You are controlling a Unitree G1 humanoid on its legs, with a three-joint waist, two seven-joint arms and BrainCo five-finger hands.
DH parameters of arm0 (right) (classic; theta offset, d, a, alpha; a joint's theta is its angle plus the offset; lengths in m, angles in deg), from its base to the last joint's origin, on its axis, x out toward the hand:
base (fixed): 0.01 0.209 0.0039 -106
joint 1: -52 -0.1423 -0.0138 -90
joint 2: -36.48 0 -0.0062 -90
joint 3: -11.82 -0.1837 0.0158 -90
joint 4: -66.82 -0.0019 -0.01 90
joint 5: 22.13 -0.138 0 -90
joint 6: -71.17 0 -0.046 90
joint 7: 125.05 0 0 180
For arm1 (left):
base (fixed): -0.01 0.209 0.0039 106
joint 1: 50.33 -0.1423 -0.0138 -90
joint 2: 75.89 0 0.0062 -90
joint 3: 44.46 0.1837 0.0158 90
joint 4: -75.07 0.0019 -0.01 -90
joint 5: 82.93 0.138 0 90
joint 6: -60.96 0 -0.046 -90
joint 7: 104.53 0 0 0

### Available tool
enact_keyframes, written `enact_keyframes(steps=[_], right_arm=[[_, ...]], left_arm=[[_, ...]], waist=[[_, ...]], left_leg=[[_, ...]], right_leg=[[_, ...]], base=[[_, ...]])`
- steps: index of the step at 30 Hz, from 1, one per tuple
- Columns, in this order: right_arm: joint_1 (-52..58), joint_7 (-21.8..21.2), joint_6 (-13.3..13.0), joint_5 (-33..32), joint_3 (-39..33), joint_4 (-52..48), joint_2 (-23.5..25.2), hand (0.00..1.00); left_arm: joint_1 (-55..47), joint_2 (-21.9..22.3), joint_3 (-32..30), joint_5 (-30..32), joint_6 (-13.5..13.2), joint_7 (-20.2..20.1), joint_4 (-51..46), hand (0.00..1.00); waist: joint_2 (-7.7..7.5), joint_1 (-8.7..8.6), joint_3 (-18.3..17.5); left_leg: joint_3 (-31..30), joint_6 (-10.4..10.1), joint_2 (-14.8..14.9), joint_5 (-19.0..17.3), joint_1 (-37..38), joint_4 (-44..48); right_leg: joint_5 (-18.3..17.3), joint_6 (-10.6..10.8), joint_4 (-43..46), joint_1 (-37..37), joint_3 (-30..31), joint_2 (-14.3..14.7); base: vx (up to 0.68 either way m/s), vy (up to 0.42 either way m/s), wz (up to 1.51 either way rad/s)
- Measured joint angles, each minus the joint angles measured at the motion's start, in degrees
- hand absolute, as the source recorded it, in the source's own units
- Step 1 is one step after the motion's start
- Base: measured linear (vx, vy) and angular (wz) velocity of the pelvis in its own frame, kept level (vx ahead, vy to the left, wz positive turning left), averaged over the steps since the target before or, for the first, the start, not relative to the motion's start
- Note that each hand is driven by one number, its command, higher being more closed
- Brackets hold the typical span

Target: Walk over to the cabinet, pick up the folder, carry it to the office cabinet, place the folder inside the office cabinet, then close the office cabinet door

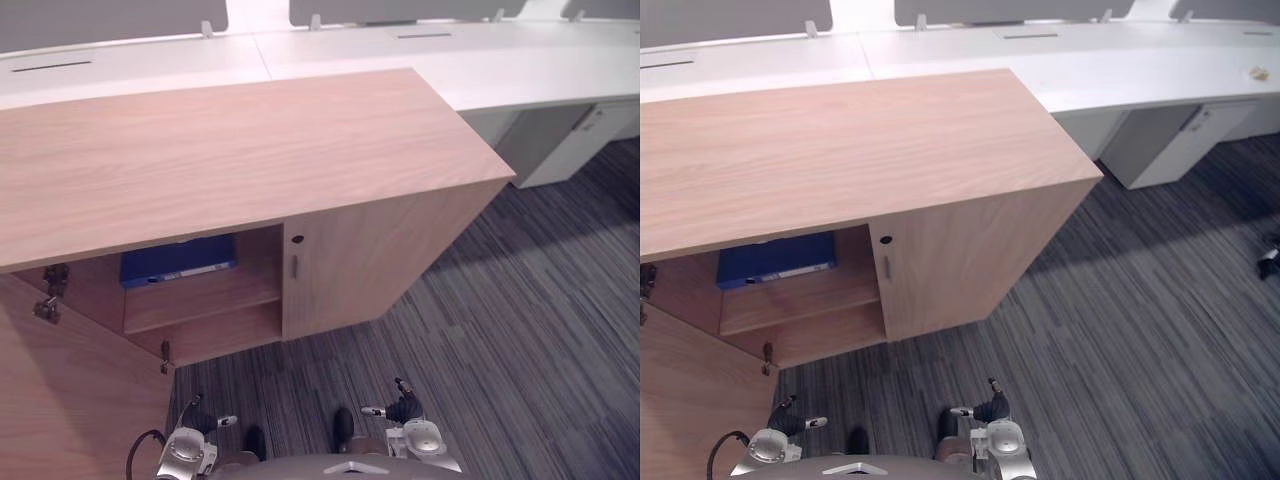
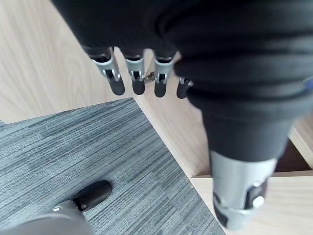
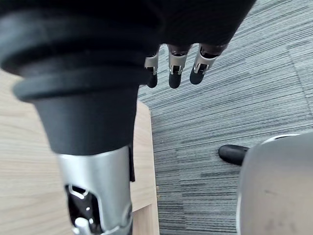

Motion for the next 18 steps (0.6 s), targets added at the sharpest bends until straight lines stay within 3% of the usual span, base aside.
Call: enact_keyframes(steps=[2, 3, 4, 5, 6, 8, 10, 12, 13, 14, 16, 18], right_arm=[[-0.2, 0.2, 0.0, -0.8, -0.4, 1.6, 0.0, 0.0], [-0.2, 0.2, 0.0, -2.0, -0.9, 1.6, 0.1, 0.0], [-0.3, 0.2, 0.0, -2.4, -1.1, 1.6, 0.1, 0.0], [-0.4, 0.2, 0.0, -2.8, -1.5, 1.6, 0.1, 0.0], [-0.2, 0.2, 0.0, -2.8, -1.6, 1.7, 0.1, 0.0], [-1.1, 0.3, 0.0, -2.8, -1.7, 1.8, 0.0, 0.0], [-3.1, 0.7, 0.0, -2.9, -2.6, 1.6, -0.2, 0.0], [-3.5, 1.0, 0.0, -2.9, -2.7, 1.3, -0.7, 0.0], [-3.3, 1.1, 0.0, -2.9, -2.7, 1.4, -0.6, 0.0], [-3.4, 1.1, 0.0, -2.9, -3.1, 1.3, -0.2, 0.0], [-2.8, 1.3, 0.1, -2.9, -4.8, 1.2, 1.1, 0.0], [-2.5, 1.6, 0.2, -4.1, -5.8, 0.0, 1.1, 0.0]], left_arm=[[0.0, 0.0, -1.1, -1.1, 0.0, 0.0, -0.1, 0.0], [0.0, 0.3, -1.5, -2.0, 0.0, 0.1, -0.1, 0.0], [0.0, 0.4, -2.0, -2.3, 0.0, 0.1, -0.2, 0.0], [-0.1, 0.4, -2.9, -3.1, 0.0, 0.4, -0.9, 0.0], [-0.6, 0.3, -3.8, -4.3, -0.1, 0.9, -2.3, 0.0], [-0.6, 0.9, -5.4, -5.2, -0.3, 1.3, -2.4, 0.0], [-0.3, 2.5, -6.6, -6.2, -0.6, 2.2, -2.8, 0.0], [-0.2, 3.6, -7.3, -6.7, -0.6, 2.4, -3.5, 0.0], [0.1, 4.6, -7.6, -6.8, -0.6, 2.6, -3.7, 0.0], [0.1, 5.4, -7.7, -7.2, -0.6, 2.7, -4.3, 0.0], [0.4, 6.1, -8.3, -7.3, -0.7, 2.7, -4.5, 0.0], [1.0, 7.4, -9.4, -7.7, -1.2, 2.8, -4.5, 0.0]], waist=[[-0.26, 0.05, 0.3], [0.5, 0.05, 0.8], [0.79, -0.05, 1.1], [0.25, -0.25, 1.2], [-0.89, 0.53, 1.2], [-0.92, 2.05, 1.1], [1.41, 2.59, 2.6], [2.73, 2.54, 3.6], [3.77, 2.53, 4.0], [4.65, 2.49, 4.3], [3.6, 2.29, 4.3], [3.25, 2.02, 4.6]], left_leg=[[-0.5, 0.3, 0.2, 0.6, -0.8, 0.3], [-1.4, 0.7, 0.8, 1.2, -1.5, 0.3], [-1.9, 0.6, 1.0, 1.5, -1.8, 0.3], [-4.0, 0.1, 1.1, 1.7, -2.6, 1.3], [-5.3, -0.8, 0.7, 1.4, -3.4, 2.2], [-6.5, -1.7, 1.9, 1.7, -4.8, 3.3], [-9.2, -3.1, 3.3, 2.7, -6.8, 3.7], [-11.0, -4.4, 3.6, 3.6, -8.0, 3.7], [-12.0, -6.1, 3.7, 4.2, -9.2, 3.6], [-10.0, -6.1, 5.0, 2.4, -10.4, 3.0], [-3.4, -5.0, 5.9, -0.8, -10.8, 2.5], [5.5, -4.8, 6.2, -1.4, -12.0, 15.7]], right_leg=[[-0.5, 0.4, 1.3, -1.1, -0.3, -0.4], [-1.8, -0.4, 3.9, -2.0, -0.1, -0.1], [-4.2, -1.8, 8.0, -3.2, 1.0, 0.1], [-8.0, -1.9, 13.2, -3.6, 2.6, 0.1], [-9.3, -0.4, 12.4, -2.8, 4.3, 0.1], [-8.6, -0.7, 9.4, -1.7, 3.5, 1.3], [-6.8, -1.8, 5.7, -0.2, 0.3, 2.8], [-6.8, -2.2, 5.8, -0.3, -1.8, 3.1], [-7.2, -2.7, 6.7, -0.5, -4.2, 3.5], [-7.6, -3.5, 7.1, -0.7, -7.2, 3.8], [-7.3, -4.5, 6.2, -0.8, -10.6, 1.6], [-8.1, -4.7, 8.5, -0.9, -14.2, -1.3]], base=[[-0.03, -0.014, 0.15], [-0.01, -0.03, 0.33], [0.02, -0.055, 0.67], [0.04, -0.083, 0.8], [0.03, -0.106, 0.79], [-0.02, -0.132, 0.39], [-0.07, -0.118, 0.53], [-0.07, -0.071, 0.66], [-0.11, -0.106, 1.02], [-0.12, -0.11, 1.04], [-0.11, -0.03, 1.02], [-0.09, 0.009, 0.95]])
